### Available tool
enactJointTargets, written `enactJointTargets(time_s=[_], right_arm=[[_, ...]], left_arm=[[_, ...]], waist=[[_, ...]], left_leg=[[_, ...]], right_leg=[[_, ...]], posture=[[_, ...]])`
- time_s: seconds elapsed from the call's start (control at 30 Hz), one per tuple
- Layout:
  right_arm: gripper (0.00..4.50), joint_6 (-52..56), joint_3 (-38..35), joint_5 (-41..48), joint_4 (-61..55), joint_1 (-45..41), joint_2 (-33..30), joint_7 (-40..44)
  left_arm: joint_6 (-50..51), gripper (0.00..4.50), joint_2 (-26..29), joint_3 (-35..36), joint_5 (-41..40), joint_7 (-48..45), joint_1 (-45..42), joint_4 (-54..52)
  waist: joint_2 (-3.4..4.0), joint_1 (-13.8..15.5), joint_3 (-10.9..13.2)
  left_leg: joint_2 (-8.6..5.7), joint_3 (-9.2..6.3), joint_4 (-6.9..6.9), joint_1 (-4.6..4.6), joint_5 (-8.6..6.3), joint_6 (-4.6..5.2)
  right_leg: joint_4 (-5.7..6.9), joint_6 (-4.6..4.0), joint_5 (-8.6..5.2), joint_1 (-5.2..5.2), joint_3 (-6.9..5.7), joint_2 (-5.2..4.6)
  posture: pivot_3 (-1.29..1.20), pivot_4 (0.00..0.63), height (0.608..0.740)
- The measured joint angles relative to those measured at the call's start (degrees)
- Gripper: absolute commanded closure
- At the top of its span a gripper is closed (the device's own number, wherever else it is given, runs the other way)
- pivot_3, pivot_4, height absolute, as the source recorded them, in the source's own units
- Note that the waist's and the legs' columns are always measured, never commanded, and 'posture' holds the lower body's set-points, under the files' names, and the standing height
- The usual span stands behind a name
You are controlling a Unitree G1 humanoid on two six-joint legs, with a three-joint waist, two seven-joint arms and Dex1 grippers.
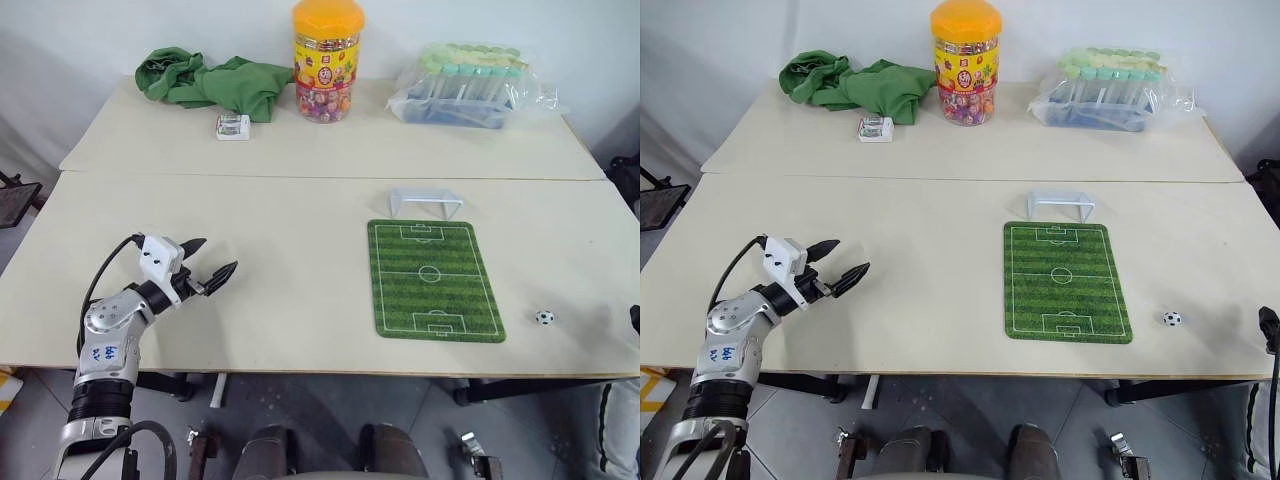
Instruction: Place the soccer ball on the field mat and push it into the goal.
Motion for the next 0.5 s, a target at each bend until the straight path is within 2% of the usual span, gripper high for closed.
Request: enactJointTargets(time_s=[0.33, 0.5], right_arm=[[0.01, 2.2, -0.4, 1.2, -4.8, 1.5, 0.0, 0.4], [0.01, 6.9, 0.3, 2.8, -16.3, 3.1, -0.1, 3.9]], left_arm=[[2.5, 0.00, -1.3, 0.2, -0.2, 3.0, -0.7, -0.4], [4.1, 0.00, -1.2, -2.0, -1.8, -3.5, -2.2, -1.7]], waist=[[0.00, 0.0, 0.0], [0.00, 0.1, 0.0]], left_leg=[[0.00, 0.00, 0.01, 0.00, 0.00, 0.00], [0.01, -0.02, 0.02, 0.00, 0.00, 0.00]], right_leg=[[0.00, 0.00, 0.00, 0.00, 0.01, 0.00], [0.02, 0.00, 0.00, 0.00, -0.01, 0.02]], posture=[[0.00, 0.150, 0.740], [0.00, 0.150, 0.740]])
